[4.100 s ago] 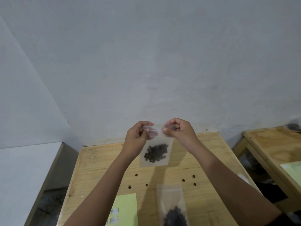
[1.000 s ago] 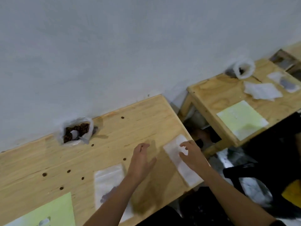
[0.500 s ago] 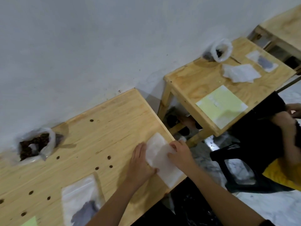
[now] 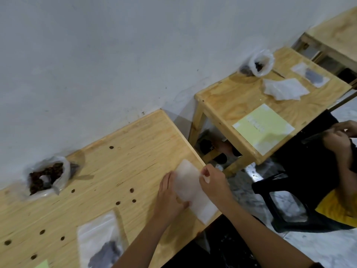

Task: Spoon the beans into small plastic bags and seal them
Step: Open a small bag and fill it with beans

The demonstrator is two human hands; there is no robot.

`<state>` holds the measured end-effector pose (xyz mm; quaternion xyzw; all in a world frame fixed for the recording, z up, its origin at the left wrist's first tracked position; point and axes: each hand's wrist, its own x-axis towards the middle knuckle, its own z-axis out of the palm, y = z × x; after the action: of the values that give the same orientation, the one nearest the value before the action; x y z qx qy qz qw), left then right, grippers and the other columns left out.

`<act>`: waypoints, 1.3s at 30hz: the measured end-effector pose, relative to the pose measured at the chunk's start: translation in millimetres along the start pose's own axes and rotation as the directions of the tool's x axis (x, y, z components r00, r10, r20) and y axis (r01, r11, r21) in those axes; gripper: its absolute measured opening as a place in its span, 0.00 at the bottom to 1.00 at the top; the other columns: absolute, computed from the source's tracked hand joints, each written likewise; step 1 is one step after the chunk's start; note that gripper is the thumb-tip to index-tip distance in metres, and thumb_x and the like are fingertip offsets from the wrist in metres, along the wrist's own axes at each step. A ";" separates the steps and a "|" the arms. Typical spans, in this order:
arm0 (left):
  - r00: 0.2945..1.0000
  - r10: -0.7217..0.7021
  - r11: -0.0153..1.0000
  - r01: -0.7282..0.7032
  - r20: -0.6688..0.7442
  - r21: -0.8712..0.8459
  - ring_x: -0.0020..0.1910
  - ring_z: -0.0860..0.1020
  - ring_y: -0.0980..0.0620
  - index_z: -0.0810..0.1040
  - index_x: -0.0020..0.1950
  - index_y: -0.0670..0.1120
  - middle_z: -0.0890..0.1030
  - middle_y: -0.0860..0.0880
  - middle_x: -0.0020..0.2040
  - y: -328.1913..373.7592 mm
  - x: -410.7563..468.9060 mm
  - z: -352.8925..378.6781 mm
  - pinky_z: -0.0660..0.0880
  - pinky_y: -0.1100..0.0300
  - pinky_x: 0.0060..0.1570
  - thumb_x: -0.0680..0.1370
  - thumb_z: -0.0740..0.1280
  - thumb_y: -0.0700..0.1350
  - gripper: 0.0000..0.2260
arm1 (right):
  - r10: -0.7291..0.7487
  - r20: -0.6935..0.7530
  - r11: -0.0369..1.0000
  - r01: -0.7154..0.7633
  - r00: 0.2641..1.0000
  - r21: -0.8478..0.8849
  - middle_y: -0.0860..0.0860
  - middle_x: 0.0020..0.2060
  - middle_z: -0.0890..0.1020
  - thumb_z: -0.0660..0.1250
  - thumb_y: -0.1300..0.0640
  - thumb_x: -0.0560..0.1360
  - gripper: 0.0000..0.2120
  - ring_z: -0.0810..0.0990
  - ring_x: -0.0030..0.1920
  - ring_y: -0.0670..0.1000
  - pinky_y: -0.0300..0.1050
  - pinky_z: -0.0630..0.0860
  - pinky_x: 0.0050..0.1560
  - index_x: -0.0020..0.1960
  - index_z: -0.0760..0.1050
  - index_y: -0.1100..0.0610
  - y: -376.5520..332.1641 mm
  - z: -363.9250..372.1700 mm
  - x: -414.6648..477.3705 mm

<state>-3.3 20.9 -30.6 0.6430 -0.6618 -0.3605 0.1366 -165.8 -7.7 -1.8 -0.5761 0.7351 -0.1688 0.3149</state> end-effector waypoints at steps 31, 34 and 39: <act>0.973 -0.079 0.687 -0.103 -0.216 -0.719 0.48 0.83 0.42 0.76 0.55 0.48 0.85 0.45 0.48 -49.5 -66.2 -236.5 0.78 0.49 0.49 0.77 0.65 0.41 0.07 | -0.590 0.077 0.797 0.564 0.804 0.215 0.54 0.39 0.81 0.70 0.61 0.72 0.02 0.75 0.39 0.47 0.33 0.69 0.42 0.43 0.79 0.60 -223.0 24.1 -10.8; 0.930 -0.150 0.679 -0.150 -0.336 -0.719 0.48 0.83 0.44 0.76 0.57 0.46 0.85 0.46 0.48 -65.1 -94.8 -260.0 0.79 0.52 0.49 0.78 0.64 0.41 0.09 | -0.673 0.062 0.728 0.647 0.737 0.226 0.52 0.43 0.80 0.72 0.60 0.71 0.06 0.75 0.40 0.40 0.23 0.67 0.43 0.47 0.81 0.58 -259.4 50.2 -25.2; 0.819 -0.262 0.721 -0.186 -0.511 -0.667 0.50 0.82 0.43 0.76 0.60 0.43 0.84 0.43 0.48 -86.2 -136.7 -284.6 0.80 0.51 0.48 0.78 0.66 0.40 0.10 | -0.691 0.061 0.677 0.615 0.721 0.404 0.49 0.40 0.79 0.71 0.65 0.70 0.06 0.76 0.37 0.38 0.26 0.71 0.41 0.46 0.79 0.59 -314.3 88.0 -65.5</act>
<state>263.5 72.4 151.7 0.6361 -0.3917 -0.3730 0.5504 133.9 -22.8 142.3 -0.7486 0.3986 -0.3389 0.4073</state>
